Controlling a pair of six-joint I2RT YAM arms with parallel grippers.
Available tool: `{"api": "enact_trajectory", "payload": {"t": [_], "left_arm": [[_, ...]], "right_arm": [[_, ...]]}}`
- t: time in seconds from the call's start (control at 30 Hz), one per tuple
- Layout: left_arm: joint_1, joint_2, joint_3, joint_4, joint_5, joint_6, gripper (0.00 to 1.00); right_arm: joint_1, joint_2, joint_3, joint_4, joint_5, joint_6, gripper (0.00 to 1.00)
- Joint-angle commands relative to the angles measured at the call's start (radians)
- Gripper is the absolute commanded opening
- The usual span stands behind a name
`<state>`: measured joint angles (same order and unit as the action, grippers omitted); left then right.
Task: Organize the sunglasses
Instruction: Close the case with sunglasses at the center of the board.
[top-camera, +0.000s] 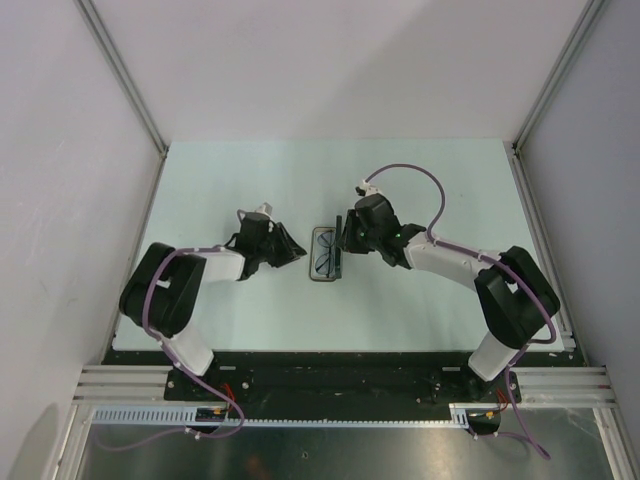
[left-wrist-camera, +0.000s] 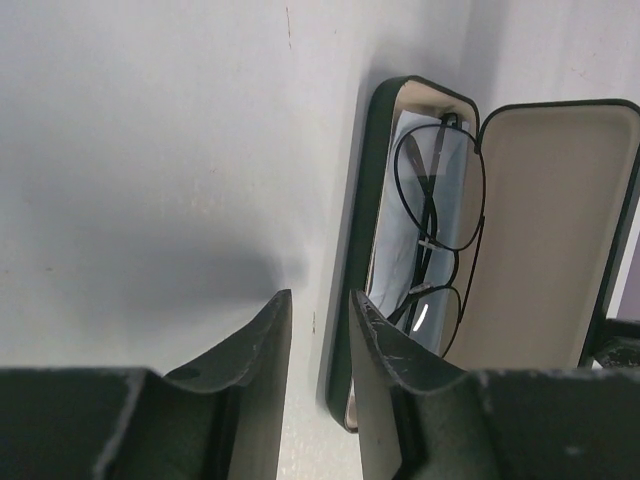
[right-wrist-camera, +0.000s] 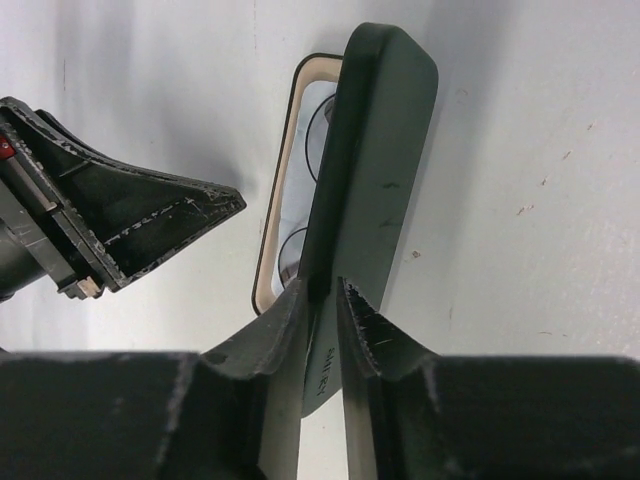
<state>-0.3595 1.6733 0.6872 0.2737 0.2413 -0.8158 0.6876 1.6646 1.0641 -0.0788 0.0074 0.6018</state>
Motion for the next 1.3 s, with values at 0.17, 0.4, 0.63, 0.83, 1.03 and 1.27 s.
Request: {"api": "enact_trajectory", "payload": {"t": [0.17, 0.4, 0.63, 0.83, 1.03, 1.27], "left_arm": [[0.004, 0.037, 0.051, 0.044, 0.024, -0.014, 0.32], [0.004, 0.055, 0.052, 0.051, 0.035, -0.016, 0.31], [0.004, 0.068, 0.054, 0.056, 0.039, -0.014, 0.31], [0.004, 0.082, 0.060, 0.056, 0.043, -0.010, 0.30], [0.004, 0.088, 0.061, 0.058, 0.047, -0.003, 0.22], [0.004, -0.006, 0.006, 0.056, -0.049, -0.010, 0.23]], "right_arm": [[0.010, 0.044, 0.059, 0.010, 0.026, -0.013, 0.14], [0.026, 0.086, 0.077, 0.011, 0.022, -0.011, 0.11], [0.050, 0.138, 0.106, 0.007, 0.022, -0.011, 0.12], [0.067, 0.172, 0.138, -0.010, 0.040, -0.007, 0.12], [0.098, 0.216, 0.200, -0.067, 0.108, -0.020, 0.12], [0.105, 0.261, 0.231, -0.088, 0.120, -0.017, 0.12]]}}
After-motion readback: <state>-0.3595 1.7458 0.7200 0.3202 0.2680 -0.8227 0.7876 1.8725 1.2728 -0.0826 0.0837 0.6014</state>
